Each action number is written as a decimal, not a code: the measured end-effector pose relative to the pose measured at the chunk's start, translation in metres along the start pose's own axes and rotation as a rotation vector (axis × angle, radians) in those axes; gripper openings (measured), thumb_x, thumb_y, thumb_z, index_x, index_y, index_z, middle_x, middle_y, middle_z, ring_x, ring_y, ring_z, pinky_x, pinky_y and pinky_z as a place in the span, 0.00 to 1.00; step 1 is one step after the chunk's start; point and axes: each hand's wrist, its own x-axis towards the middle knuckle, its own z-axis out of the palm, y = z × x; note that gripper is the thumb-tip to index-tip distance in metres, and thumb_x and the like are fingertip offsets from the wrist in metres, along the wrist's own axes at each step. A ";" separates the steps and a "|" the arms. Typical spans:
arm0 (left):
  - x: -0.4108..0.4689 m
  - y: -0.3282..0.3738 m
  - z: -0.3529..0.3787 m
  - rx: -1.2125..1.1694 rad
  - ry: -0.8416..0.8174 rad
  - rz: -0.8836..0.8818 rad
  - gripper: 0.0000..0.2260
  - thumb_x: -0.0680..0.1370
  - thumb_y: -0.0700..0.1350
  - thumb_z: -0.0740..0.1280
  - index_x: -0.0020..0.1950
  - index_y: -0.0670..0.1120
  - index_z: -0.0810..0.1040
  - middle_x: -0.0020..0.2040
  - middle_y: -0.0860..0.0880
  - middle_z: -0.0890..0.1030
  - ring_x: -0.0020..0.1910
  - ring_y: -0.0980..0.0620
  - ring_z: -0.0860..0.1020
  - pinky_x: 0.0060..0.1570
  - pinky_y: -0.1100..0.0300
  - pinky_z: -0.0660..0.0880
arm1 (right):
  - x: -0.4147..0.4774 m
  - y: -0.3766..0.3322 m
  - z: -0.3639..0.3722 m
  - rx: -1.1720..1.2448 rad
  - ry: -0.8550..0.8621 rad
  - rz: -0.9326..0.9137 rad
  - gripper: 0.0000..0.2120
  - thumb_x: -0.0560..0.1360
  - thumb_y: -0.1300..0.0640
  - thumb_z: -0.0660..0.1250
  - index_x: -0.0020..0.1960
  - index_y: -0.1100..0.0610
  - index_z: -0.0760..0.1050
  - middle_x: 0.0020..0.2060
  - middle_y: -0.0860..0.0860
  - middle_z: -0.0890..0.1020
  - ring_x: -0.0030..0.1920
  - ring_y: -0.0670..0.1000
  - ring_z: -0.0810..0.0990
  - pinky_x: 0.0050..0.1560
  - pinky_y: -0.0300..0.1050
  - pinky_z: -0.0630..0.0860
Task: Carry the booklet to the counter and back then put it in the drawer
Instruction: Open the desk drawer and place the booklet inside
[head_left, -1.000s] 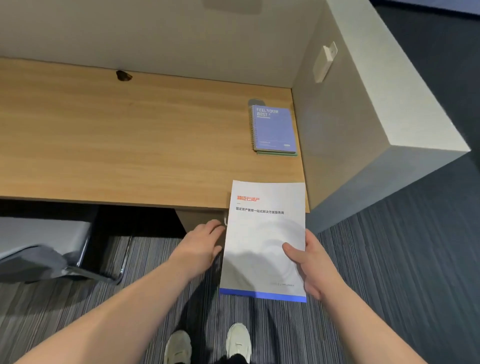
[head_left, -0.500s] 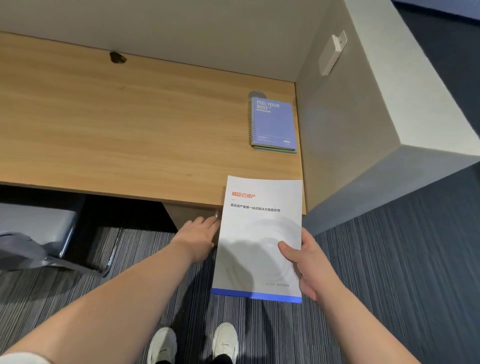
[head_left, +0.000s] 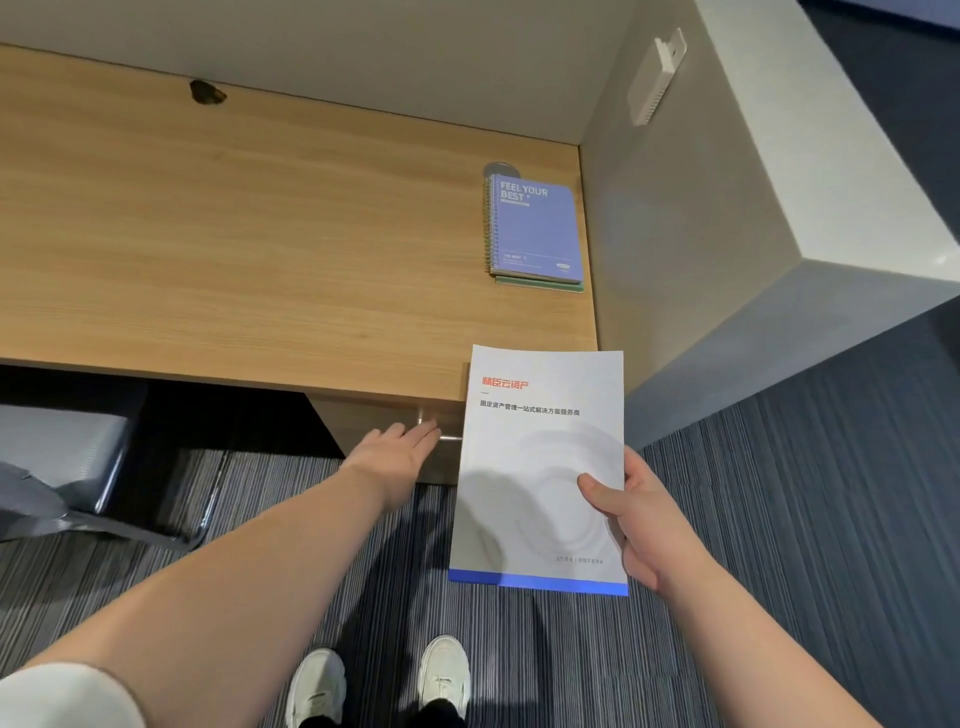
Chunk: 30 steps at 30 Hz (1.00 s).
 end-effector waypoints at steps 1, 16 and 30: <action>0.002 0.001 -0.001 -0.006 -0.023 -0.010 0.45 0.73 0.28 0.60 0.84 0.49 0.43 0.84 0.51 0.44 0.80 0.43 0.54 0.76 0.45 0.56 | 0.001 0.002 -0.001 0.002 0.002 0.003 0.21 0.79 0.70 0.68 0.68 0.53 0.78 0.62 0.59 0.86 0.59 0.63 0.86 0.50 0.60 0.85; -0.031 0.021 0.030 -0.120 -0.007 -0.039 0.47 0.70 0.28 0.66 0.83 0.50 0.50 0.83 0.49 0.54 0.76 0.45 0.63 0.75 0.47 0.60 | -0.008 0.004 0.000 0.019 -0.021 0.004 0.20 0.79 0.70 0.68 0.67 0.54 0.77 0.61 0.59 0.87 0.58 0.63 0.87 0.49 0.60 0.85; -0.094 0.040 0.090 -0.117 -0.136 0.008 0.47 0.74 0.33 0.66 0.84 0.51 0.41 0.84 0.52 0.43 0.80 0.45 0.56 0.77 0.47 0.54 | -0.023 0.015 0.006 0.003 -0.029 0.011 0.22 0.79 0.70 0.68 0.69 0.54 0.76 0.61 0.59 0.86 0.59 0.63 0.86 0.52 0.62 0.85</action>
